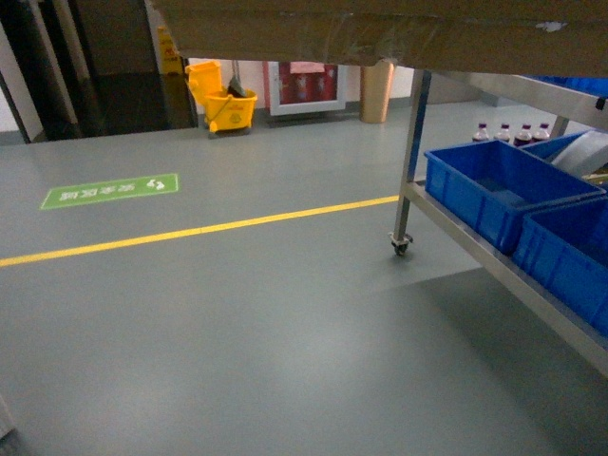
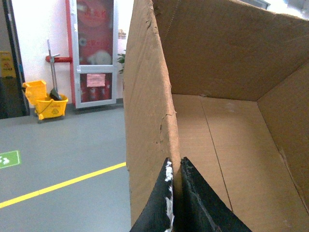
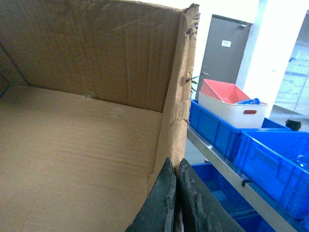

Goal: Sort boxes to right shelf from conveyor

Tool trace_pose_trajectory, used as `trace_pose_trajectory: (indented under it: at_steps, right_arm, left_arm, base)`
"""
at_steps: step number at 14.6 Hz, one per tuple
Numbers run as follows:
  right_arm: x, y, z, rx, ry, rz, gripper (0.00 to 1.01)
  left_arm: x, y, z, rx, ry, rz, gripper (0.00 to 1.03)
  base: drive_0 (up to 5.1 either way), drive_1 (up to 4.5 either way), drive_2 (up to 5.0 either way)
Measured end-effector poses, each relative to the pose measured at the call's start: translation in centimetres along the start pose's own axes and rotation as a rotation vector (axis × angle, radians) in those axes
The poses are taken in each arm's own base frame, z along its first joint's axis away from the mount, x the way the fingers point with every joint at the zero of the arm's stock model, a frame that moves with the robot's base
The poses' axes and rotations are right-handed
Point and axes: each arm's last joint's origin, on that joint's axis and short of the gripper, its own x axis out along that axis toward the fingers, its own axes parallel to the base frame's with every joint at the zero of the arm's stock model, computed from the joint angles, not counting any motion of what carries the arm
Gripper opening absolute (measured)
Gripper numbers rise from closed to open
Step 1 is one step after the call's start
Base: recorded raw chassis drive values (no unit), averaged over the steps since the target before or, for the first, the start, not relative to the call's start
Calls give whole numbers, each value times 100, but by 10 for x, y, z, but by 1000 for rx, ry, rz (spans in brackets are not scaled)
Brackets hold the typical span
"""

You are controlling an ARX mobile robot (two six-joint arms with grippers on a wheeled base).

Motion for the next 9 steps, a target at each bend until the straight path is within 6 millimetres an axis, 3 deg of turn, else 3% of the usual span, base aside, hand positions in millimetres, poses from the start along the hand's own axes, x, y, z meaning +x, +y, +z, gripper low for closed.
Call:
trace_pose_trajectory:
  at_steps: [9]
  right_arm:
    - [0, 0, 0, 0, 0, 0, 2]
  left_arm:
    - [0, 0, 0, 0, 0, 0, 2]
  base:
    - [-176, -176, -176]
